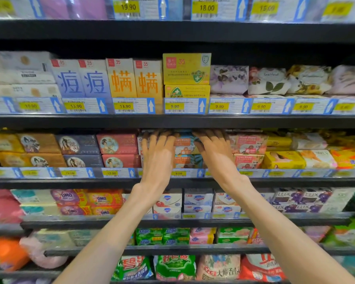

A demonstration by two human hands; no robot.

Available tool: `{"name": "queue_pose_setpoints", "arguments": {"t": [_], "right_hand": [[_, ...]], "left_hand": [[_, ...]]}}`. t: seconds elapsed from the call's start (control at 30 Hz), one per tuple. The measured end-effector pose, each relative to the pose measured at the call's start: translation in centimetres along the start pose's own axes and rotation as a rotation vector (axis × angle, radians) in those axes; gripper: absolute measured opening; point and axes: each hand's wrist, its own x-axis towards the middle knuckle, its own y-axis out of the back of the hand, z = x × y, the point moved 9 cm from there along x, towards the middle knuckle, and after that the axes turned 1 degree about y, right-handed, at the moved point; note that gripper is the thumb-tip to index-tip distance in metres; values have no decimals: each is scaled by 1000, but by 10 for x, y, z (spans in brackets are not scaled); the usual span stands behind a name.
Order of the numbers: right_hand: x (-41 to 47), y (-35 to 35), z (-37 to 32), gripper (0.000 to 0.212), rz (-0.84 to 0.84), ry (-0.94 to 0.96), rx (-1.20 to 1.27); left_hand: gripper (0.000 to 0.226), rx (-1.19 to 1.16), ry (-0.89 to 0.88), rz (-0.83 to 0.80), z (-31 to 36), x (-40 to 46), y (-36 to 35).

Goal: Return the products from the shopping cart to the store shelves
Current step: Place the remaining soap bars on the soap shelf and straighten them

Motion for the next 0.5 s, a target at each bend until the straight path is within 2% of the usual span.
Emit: {"name": "queue_pose_setpoints", "arguments": {"t": [0.13, 0.27, 0.4, 0.5], "right_hand": [[-3, 0, 1, 29, -48, 8, 13], [-4, 7, -3, 30, 0, 29, 10], [-15, 21, -8, 41, -16, 66, 86], [-23, 28, -16, 37, -7, 80, 120]], "left_hand": [[35, -1, 11, -8, -2, -1, -2], [34, -34, 5, -4, -1, 0, 2], [46, -88, 15, 22, -12, -9, 19], [50, -101, 33, 53, -39, -21, 35]]}}
